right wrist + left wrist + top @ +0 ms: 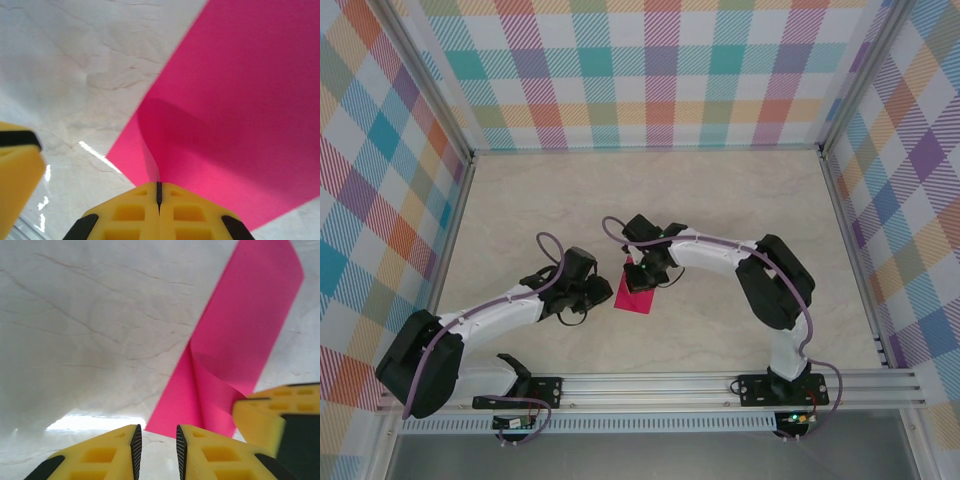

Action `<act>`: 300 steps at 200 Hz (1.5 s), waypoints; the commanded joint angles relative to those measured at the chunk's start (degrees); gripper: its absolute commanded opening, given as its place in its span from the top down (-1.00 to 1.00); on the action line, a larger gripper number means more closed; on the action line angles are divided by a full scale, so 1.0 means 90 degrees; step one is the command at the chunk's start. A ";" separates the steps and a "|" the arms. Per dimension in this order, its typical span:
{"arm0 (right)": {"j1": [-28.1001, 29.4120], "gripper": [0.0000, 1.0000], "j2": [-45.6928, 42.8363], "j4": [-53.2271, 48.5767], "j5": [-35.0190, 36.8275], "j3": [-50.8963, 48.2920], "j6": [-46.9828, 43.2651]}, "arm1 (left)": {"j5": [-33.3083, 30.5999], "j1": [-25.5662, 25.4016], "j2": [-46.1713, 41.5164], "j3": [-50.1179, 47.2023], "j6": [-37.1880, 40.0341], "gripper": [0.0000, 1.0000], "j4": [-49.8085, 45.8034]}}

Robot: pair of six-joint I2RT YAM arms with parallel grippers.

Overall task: Fold a paper plane with a square sheet of paper (pick it up from the middle)
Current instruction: Fold the triangle a second time at the center of the table.

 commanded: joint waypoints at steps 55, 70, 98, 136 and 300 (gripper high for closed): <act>-0.0310 1.00 -0.0199 -0.0002 0.0480 -0.0217 0.0070 | 0.1145 0.0044 0.0472 0.0161 0.0090 0.47 0.1412; -0.0315 1.00 -0.0175 -0.0001 0.0561 -0.0208 0.0049 | 0.1286 0.0035 0.0691 0.0229 0.0051 0.49 0.1619; -0.0355 1.00 -0.0131 -0.0055 0.0692 -0.0155 0.0048 | 0.1401 0.0017 0.1011 0.0362 -0.0020 0.52 0.1855; -0.0389 1.00 -0.0092 -0.0056 0.0768 -0.0159 0.0058 | 0.1382 -0.0015 0.1352 0.0484 -0.0105 0.59 0.1984; -0.0495 1.00 -0.0180 -0.0193 0.0855 -0.0346 0.0332 | 0.1502 -0.0034 0.2174 0.0787 -0.0134 0.68 0.2577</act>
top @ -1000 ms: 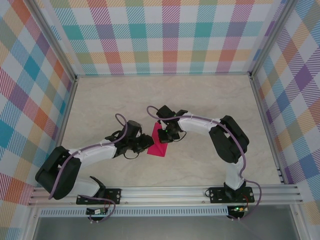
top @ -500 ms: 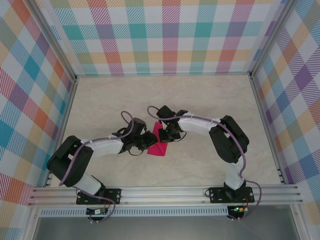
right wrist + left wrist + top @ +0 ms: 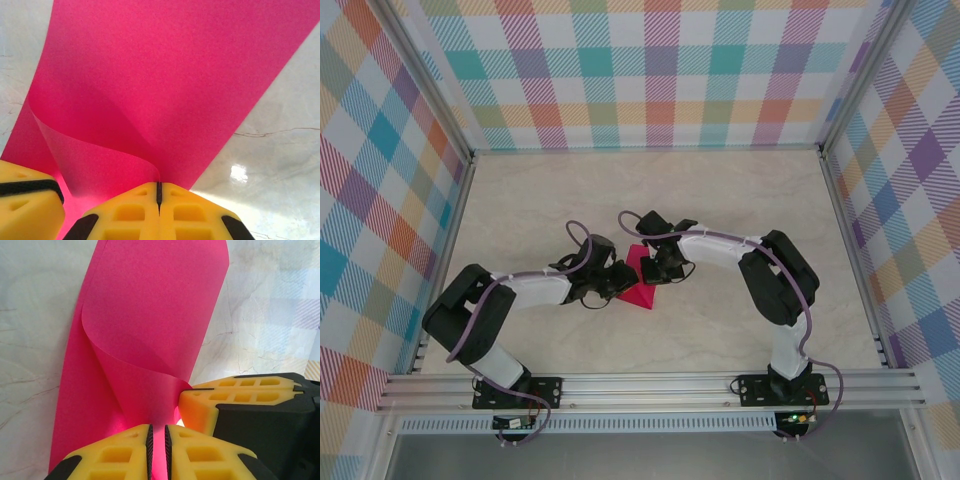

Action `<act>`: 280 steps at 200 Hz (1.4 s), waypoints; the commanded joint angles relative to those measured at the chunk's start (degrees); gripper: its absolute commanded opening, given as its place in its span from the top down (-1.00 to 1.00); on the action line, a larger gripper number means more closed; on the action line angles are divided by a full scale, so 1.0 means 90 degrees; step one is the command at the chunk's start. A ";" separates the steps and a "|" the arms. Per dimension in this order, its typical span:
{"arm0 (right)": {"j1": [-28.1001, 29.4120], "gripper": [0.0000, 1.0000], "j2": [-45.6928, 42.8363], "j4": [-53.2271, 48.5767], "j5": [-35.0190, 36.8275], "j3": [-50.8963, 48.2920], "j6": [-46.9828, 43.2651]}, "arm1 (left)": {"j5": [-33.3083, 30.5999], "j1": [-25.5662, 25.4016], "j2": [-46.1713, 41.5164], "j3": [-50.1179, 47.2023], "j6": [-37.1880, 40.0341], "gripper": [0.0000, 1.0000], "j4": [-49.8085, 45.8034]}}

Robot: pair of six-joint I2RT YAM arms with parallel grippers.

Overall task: Fold a paper plane with a square sheet of paper (pick it up from the middle)
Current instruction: Fold the triangle a second time at the center of the table.

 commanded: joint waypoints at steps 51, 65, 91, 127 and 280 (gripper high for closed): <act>-0.0051 1.00 -0.0148 -0.0112 -0.0187 -0.0081 0.0050 | 0.0013 -0.0027 -0.0330 -0.0086 -0.0015 0.68 0.0353; -0.0054 1.00 -0.0163 -0.0105 -0.0175 -0.0091 0.0049 | 0.0076 -0.0036 -0.0230 -0.0079 -0.0034 0.67 0.0445; -0.0051 1.00 -0.0167 -0.0114 -0.0185 -0.0087 0.0074 | 0.0122 -0.0036 -0.0070 -0.0028 -0.0066 0.68 0.0566; -0.0061 1.00 -0.0158 -0.0139 -0.0196 -0.0072 0.0085 | 0.0122 -0.0034 0.0141 0.0040 -0.0030 0.69 0.0423; -0.0090 1.00 -0.0071 -0.0050 -0.0281 -0.0063 -0.0018 | -0.0041 -0.0037 0.0433 0.0006 -0.0011 0.73 0.0247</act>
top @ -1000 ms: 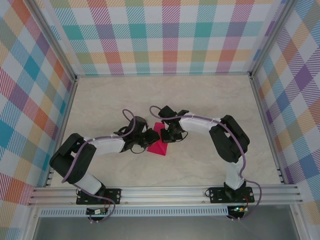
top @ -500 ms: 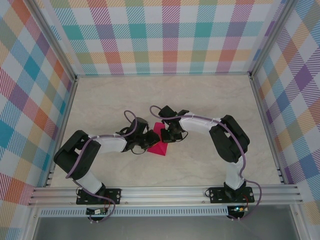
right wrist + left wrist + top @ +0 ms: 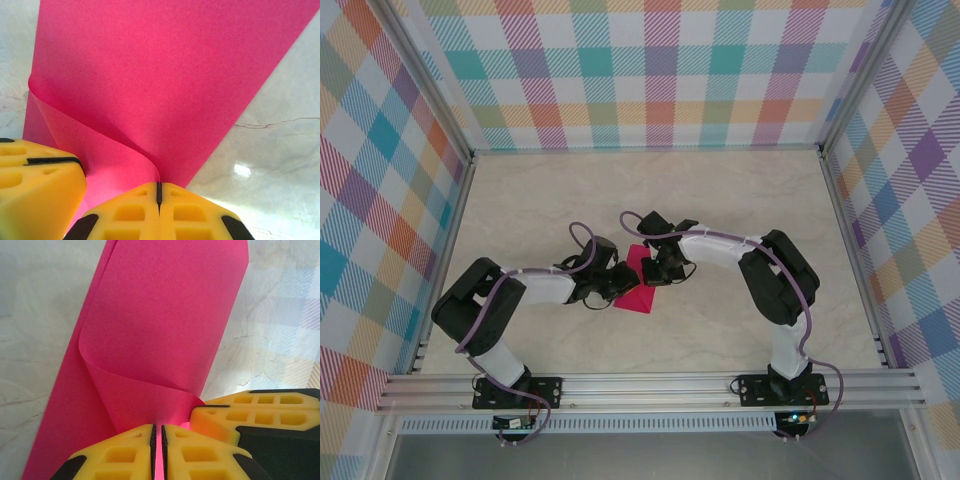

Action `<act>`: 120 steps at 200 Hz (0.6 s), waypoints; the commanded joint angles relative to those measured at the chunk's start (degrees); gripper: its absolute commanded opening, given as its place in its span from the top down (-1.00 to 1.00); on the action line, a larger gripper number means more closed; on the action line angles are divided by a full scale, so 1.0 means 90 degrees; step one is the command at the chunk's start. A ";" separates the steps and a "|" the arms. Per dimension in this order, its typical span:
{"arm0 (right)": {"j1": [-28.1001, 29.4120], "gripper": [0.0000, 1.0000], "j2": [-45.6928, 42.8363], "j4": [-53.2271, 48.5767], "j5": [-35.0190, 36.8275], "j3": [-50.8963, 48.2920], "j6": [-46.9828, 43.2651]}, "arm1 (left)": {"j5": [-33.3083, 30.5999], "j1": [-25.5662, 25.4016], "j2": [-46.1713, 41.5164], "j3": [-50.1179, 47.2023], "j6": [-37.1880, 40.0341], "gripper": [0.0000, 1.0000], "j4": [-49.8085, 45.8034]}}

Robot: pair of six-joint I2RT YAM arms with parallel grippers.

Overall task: Fold a paper plane with a square sheet of paper (pick it up from the middle)
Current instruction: Fold the triangle a second time at the center of the table.

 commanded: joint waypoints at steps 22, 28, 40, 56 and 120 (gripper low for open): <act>-0.0049 1.00 -0.0063 -0.0007 -0.0139 -0.0019 -0.0067 | -0.0115 -0.0032 0.0049 0.0020 0.0033 0.73 -0.0082; -0.0050 1.00 -0.0053 -0.0003 -0.0138 -0.0019 -0.0070 | -0.0121 -0.0032 0.0050 0.0002 0.0033 0.73 -0.0096; -0.0049 1.00 -0.0036 0.0000 -0.0128 -0.0009 -0.0076 | -0.0140 -0.0032 0.0050 0.0004 0.0033 0.73 -0.0120; -0.0059 1.00 -0.0017 0.0012 -0.0129 0.0001 -0.0078 | -0.0160 -0.0032 0.0054 -0.0003 0.0028 0.73 -0.0131; -0.0066 1.00 0.0067 0.0048 -0.0207 0.0068 -0.0133 | -0.0199 -0.0032 0.0105 -0.0072 -0.0005 0.73 -0.0121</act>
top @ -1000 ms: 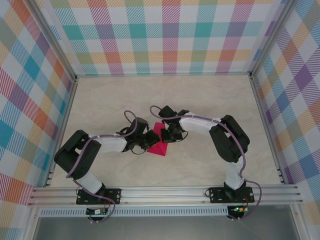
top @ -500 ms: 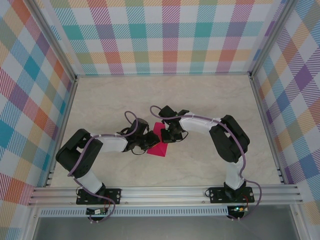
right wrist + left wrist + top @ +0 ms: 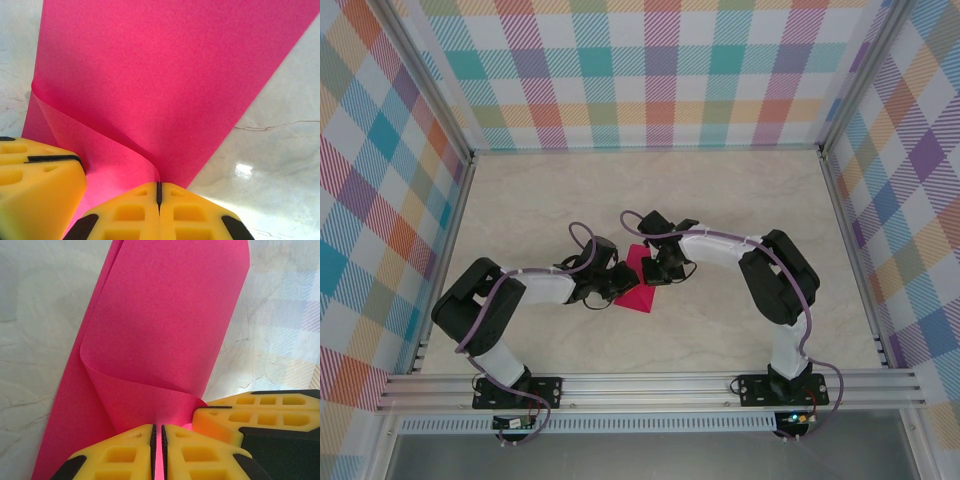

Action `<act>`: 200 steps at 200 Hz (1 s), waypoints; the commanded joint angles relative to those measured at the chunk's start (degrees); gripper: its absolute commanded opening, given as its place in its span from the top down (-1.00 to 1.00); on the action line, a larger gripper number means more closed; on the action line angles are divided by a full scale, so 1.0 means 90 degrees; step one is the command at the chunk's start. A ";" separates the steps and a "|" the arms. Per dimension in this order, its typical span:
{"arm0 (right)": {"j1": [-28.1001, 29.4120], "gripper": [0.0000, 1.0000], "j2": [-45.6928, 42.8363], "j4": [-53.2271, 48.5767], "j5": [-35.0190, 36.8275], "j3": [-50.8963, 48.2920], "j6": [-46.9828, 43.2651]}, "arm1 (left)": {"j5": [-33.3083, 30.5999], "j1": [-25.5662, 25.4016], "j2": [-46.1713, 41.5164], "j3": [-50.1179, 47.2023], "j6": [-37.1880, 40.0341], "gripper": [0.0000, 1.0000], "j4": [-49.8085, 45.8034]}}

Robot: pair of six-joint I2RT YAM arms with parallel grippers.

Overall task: Fold a paper plane with a square sheet of paper (pick it up from the middle)
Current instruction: Fold the triangle a second time at the center of the table.

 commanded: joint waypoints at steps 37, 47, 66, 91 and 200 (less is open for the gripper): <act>-0.0034 1.00 0.0084 -0.0002 -0.0134 0.0050 -0.0101 | -0.0149 -0.0037 0.0164 -0.0066 -0.0016 0.73 -0.0153; -0.0039 1.00 0.0098 -0.0002 -0.0130 0.0050 -0.0099 | -0.0141 -0.0032 0.0186 -0.0064 -0.0012 0.73 -0.0155; -0.0039 1.00 0.0123 -0.0005 -0.0134 0.0050 -0.0099 | -0.0151 -0.0041 0.0219 -0.0074 -0.0018 0.73 -0.0175; -0.0039 1.00 0.0152 -0.0023 -0.0110 0.0069 -0.0099 | -0.0177 -0.0042 0.0206 -0.0076 -0.0026 0.73 -0.0200; -0.0197 0.39 -0.1357 0.0154 0.0212 -0.0449 0.0594 | -0.0376 -0.0042 0.0255 -0.0183 -0.0058 0.74 -0.0624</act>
